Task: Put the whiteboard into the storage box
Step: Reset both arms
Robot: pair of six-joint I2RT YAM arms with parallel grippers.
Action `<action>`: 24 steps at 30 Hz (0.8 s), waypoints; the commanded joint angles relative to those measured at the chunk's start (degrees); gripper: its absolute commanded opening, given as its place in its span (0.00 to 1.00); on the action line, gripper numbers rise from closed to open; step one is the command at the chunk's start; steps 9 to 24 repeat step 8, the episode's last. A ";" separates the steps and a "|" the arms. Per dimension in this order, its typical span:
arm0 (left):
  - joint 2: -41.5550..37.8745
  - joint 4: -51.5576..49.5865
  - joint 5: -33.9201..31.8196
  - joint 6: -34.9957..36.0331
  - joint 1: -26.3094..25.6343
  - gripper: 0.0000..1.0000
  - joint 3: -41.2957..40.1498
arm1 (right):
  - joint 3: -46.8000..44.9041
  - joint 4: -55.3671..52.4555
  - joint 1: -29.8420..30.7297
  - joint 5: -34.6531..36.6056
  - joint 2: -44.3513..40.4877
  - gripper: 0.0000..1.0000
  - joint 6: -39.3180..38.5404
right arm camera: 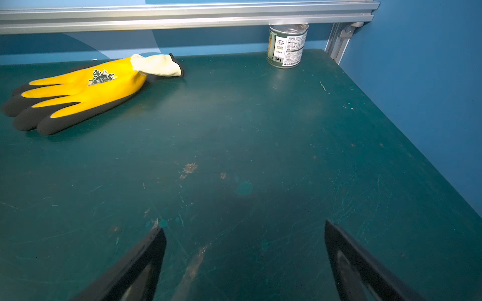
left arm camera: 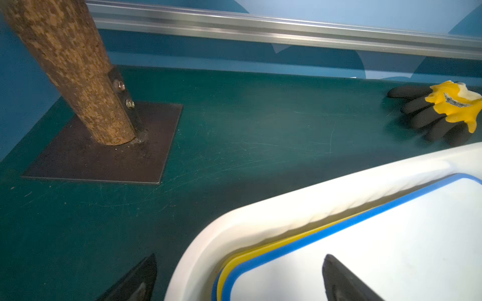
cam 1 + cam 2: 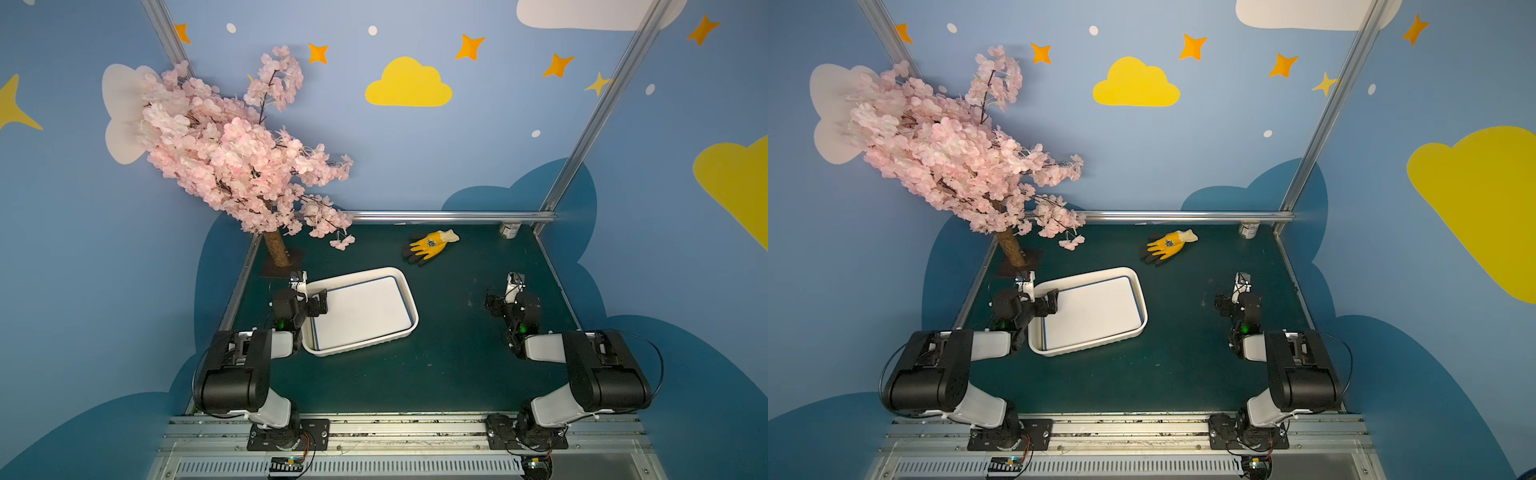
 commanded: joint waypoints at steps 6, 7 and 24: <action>0.42 1.12 0.63 0.40 -0.07 0.99 0.16 | 1.16 -0.61 -0.48 -1.60 0.08 0.96 -0.07; 0.47 1.12 0.64 0.38 -0.06 0.99 0.20 | 0.96 -0.25 -0.45 -1.51 -0.03 0.96 -0.22; 0.43 1.10 0.56 0.39 -0.13 0.99 0.18 | 0.94 -0.27 -0.36 -1.34 -0.15 0.96 -0.25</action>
